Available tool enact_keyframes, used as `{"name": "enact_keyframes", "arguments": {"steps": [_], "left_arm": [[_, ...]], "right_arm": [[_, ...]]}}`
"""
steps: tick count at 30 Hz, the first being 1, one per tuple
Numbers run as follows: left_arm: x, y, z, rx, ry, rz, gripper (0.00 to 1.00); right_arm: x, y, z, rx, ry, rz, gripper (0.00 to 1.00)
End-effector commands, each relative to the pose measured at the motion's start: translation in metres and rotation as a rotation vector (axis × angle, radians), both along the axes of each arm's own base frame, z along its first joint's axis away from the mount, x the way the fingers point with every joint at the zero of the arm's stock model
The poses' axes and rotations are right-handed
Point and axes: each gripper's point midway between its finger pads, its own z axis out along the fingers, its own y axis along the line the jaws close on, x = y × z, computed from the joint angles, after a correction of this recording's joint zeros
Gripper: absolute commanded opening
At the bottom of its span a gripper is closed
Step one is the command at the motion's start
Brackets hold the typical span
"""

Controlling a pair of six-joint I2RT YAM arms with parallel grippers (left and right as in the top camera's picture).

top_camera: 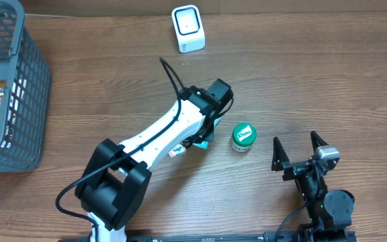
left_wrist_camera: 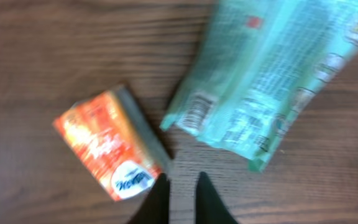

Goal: Scan the item barcode
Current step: 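Grasp the orange snack packet with the left gripper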

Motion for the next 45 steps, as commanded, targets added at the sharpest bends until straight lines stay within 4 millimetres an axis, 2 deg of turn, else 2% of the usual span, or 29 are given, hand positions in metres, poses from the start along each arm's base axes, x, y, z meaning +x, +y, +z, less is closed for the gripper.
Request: {"name": "enact_keyframes", "arguments": {"steps": [1, 6, 14, 19, 24, 32, 40, 45], "left_arm": [[0.009, 0.023, 0.008, 0.011, -0.053, 0.235, 0.11], [0.007, 0.041, 0.005, -0.042, 0.044, 0.336, 0.13], [0.0, 0.067, 0.006, -0.031, 0.135, 0.365, 0.23], [-0.015, 0.063, -0.001, -0.07, 0.216, 0.318, 0.33], [-0.022, 0.067, -0.014, -0.063, 0.236, 0.326, 0.34], [-0.019, 0.061, -0.036, -0.113, 0.21, 0.324, 0.35], [-0.01, 0.063, -0.044, -0.11, 0.153, 0.318, 0.4], [-0.012, 0.06, -0.053, -0.133, 0.153, 0.316, 0.42]], "right_arm": [[0.001, -0.004, -0.002, 0.007, -0.001, -0.019, 1.0], [0.001, -0.004, -0.002, 0.007, -0.001, -0.019, 1.0], [0.001, -0.004, -0.002, 0.007, -0.001, -0.019, 1.0], [0.001, -0.004, -0.002, 0.007, -0.001, -0.019, 1.0], [0.001, -0.004, -0.002, 0.007, -0.001, -0.019, 1.0], [0.001, -0.004, -0.002, 0.007, -0.001, -0.019, 1.0], [0.001, -0.004, -0.002, 0.007, -0.001, -0.019, 1.0], [0.001, -0.004, -0.002, 0.007, -0.001, -0.019, 1.0]]}}
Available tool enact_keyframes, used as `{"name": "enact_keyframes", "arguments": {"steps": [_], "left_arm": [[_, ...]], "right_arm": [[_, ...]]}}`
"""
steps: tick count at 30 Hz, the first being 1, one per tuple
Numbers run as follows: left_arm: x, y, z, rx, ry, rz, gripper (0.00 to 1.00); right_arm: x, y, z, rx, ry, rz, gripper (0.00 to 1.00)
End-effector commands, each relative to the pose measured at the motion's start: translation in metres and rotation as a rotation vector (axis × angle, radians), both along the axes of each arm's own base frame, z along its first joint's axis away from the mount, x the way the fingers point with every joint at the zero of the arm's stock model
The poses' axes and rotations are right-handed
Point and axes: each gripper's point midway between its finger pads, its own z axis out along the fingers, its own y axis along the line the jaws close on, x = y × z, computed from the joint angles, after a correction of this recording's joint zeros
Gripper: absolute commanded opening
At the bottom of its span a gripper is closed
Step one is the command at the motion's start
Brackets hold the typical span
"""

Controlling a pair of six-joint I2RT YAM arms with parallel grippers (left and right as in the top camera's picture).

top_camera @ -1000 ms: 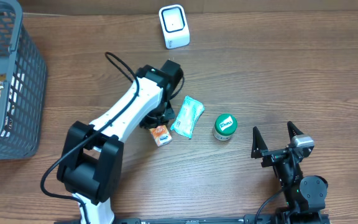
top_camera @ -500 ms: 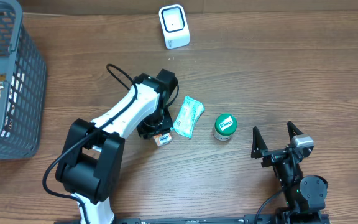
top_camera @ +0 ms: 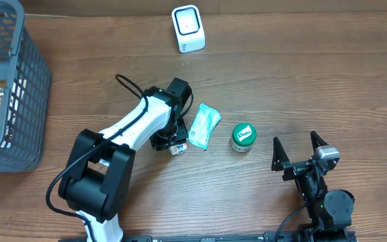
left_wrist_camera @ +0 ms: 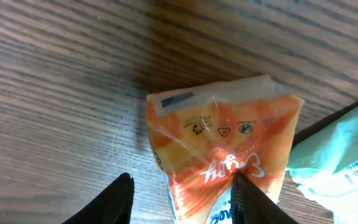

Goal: Scan the item barcode
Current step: 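Grasp the orange snack packet with the left gripper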

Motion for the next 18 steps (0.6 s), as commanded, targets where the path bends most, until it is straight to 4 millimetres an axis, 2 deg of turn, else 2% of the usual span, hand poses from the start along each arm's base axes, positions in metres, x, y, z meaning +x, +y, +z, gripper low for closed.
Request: {"name": "enact_keyframes", "arguments": {"steps": [1, 8, 11, 12, 16, 17, 18], "left_arm": [[-0.0049, 0.0046, -0.007, 0.006, 0.002, -0.005, 0.42], [-0.0046, 0.0046, -0.0076, 0.005, 0.0, -0.004, 0.31], [-0.0041, 0.0042, -0.0076, 0.004, -0.002, -0.005, 0.36], [-0.0041, 0.0043, -0.0076, 0.004, -0.002, -0.005, 0.35], [-0.004, 0.0042, -0.0075, 0.004, -0.003, -0.005, 0.13], [-0.004, 0.0041, -0.0075, 0.003, -0.002, -0.005, 0.04], [-0.0041, 0.004, -0.0075, 0.003, -0.002, -0.005, 0.04]], "right_arm": [[0.0006, -0.0035, -0.0022, 0.007, -0.001, -0.018, 1.0], [0.0006, -0.0035, -0.0022, 0.007, -0.001, -0.018, 1.0], [0.0006, -0.0035, -0.0022, 0.007, -0.001, -0.018, 1.0], [0.0006, -0.0035, -0.0022, 0.007, -0.001, -0.018, 1.0], [0.0006, -0.0035, -0.0022, 0.007, -0.001, -0.018, 1.0], [0.0006, -0.0035, -0.0022, 0.007, -0.001, -0.018, 1.0], [0.0006, -0.0035, -0.0022, 0.007, -0.001, -0.018, 1.0]]}}
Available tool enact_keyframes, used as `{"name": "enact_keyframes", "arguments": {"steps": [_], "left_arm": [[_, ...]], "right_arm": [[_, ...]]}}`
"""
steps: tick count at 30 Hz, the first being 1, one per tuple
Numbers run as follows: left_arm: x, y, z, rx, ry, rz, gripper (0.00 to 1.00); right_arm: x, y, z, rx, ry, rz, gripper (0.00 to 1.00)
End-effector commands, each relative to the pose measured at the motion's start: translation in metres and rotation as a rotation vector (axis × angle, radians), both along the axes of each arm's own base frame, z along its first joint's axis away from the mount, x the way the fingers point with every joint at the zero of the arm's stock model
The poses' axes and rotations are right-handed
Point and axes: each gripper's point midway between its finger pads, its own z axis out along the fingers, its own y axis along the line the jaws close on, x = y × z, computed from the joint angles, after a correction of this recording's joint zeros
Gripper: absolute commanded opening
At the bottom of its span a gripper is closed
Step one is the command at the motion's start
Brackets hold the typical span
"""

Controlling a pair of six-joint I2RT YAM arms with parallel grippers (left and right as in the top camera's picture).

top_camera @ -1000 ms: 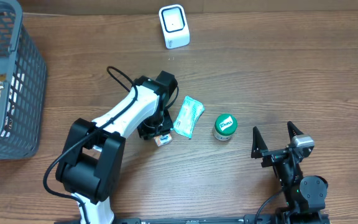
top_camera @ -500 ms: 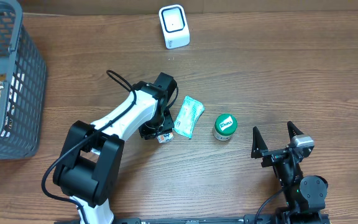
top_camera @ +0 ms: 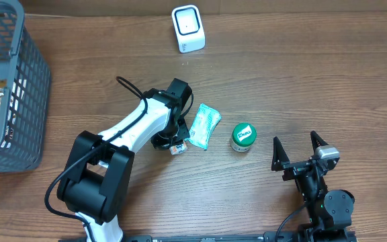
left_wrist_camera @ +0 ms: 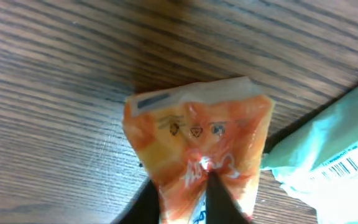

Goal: Scan the item barcode

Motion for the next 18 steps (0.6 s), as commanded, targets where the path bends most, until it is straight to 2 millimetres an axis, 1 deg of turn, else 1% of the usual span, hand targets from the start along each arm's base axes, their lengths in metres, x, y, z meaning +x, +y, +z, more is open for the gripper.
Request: {"name": "enact_keyframes", "arguments": {"steps": [1, 6, 9, 11, 15, 16, 18], "left_arm": [[-0.006, 0.009, -0.007, 0.036, 0.016, -0.002, 0.04], [-0.002, 0.01, -0.003, 0.042, 0.006, 0.0, 0.04], [0.006, 0.016, 0.009, 0.086, -0.021, -0.001, 0.04], [0.014, 0.025, 0.023, 0.143, -0.056, -0.007, 0.04], [0.031, 0.045, 0.059, 0.284, -0.115, -0.077, 0.04], [0.035, 0.048, 0.068, 0.311, -0.128, -0.114, 0.04], [0.042, 0.048, 0.078, 0.324, -0.142, -0.196, 0.04]], "right_arm": [[0.001, -0.004, -0.002, 0.007, -0.001, -0.019, 1.0], [0.001, -0.004, -0.002, 0.007, -0.001, -0.019, 1.0], [0.001, -0.004, -0.002, 0.007, -0.001, -0.019, 1.0], [0.001, -0.004, -0.002, 0.007, -0.001, -0.019, 1.0], [0.001, -0.004, -0.002, 0.007, -0.001, -0.019, 1.0], [0.001, -0.004, -0.002, 0.007, -0.001, -0.019, 1.0], [0.001, -0.004, -0.002, 0.007, -0.001, -0.019, 1.0]]}}
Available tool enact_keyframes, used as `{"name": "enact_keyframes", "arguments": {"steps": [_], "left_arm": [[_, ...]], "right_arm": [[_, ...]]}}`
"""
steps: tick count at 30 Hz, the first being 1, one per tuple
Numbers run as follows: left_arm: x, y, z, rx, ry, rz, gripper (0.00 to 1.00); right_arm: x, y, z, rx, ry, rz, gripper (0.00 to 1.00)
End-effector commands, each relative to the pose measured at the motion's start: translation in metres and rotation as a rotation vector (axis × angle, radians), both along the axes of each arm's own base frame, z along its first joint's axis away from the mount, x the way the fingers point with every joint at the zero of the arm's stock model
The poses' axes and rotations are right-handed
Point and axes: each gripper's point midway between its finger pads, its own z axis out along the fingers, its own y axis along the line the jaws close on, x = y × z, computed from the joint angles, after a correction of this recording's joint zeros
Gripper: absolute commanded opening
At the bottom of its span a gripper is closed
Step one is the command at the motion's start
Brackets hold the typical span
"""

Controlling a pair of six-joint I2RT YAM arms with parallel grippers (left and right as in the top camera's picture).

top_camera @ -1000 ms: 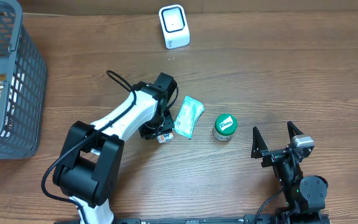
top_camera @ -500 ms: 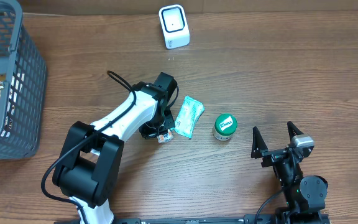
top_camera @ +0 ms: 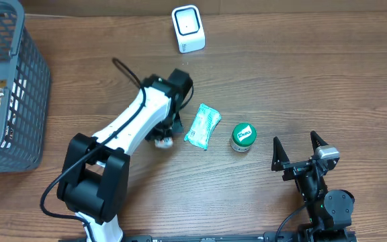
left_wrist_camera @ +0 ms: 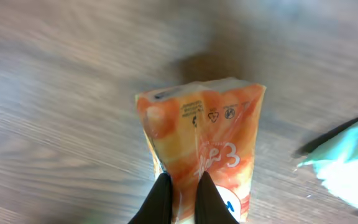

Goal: Scan the item barcode

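Note:
An orange snack packet (left_wrist_camera: 204, 143) hangs in my left gripper (left_wrist_camera: 183, 193), whose fingers are shut on its lower edge; in the overhead view only a bit of the packet (top_camera: 162, 140) shows under the left arm, and the left gripper (top_camera: 168, 133) is mostly hidden. The white barcode scanner (top_camera: 188, 28) stands at the back of the table. A pale green wrapped packet (top_camera: 203, 126) lies flat to the right of the left gripper. My right gripper (top_camera: 299, 150) stands open at the front right, holding nothing.
A green-lidded round tub (top_camera: 243, 136) sits between the green packet and the right arm. A grey wire basket (top_camera: 19, 94) with more packaged items stands at the left edge. The pale green packet's edge (left_wrist_camera: 347, 168) shows at the right of the left wrist view.
My left gripper, shut on the orange packet, has shifted slightly left and toward the back, and the packet now looks raised off the wood. The right arm has not moved.
My left gripper was shut over the green packet with the orange packet beside it. Then it stood open around the orange packet further left. Then it was shut on that packet on the table, and now holds it a little further back.

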Motion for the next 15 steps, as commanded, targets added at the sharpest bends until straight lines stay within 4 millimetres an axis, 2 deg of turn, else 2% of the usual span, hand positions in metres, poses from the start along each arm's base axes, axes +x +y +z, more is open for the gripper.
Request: {"name": "enact_keyframes", "arguments": {"steps": [1, 3, 8, 12, 15], "left_arm": [[0.029, 0.011, 0.034, 0.087, -0.097, -0.172, 0.04], [0.031, 0.012, 0.035, 0.096, -0.093, -0.217, 0.04], [0.033, 0.033, 0.039, 0.248, -0.098, -0.242, 0.04], [0.042, 0.057, 0.06, 0.473, -0.147, -0.293, 0.04], [0.052, 0.063, 0.077, 0.606, -0.215, -0.318, 0.04]], "right_arm": [[0.001, -0.004, -0.002, 0.007, -0.002, -0.019, 1.0], [0.001, -0.004, -0.002, 0.007, -0.002, -0.019, 1.0], [0.001, -0.004, -0.002, 0.007, -0.002, -0.019, 1.0], [0.001, -0.004, -0.002, 0.007, -0.002, -0.019, 1.0], [0.001, -0.004, -0.002, 0.007, -0.002, -0.019, 1.0]]}}
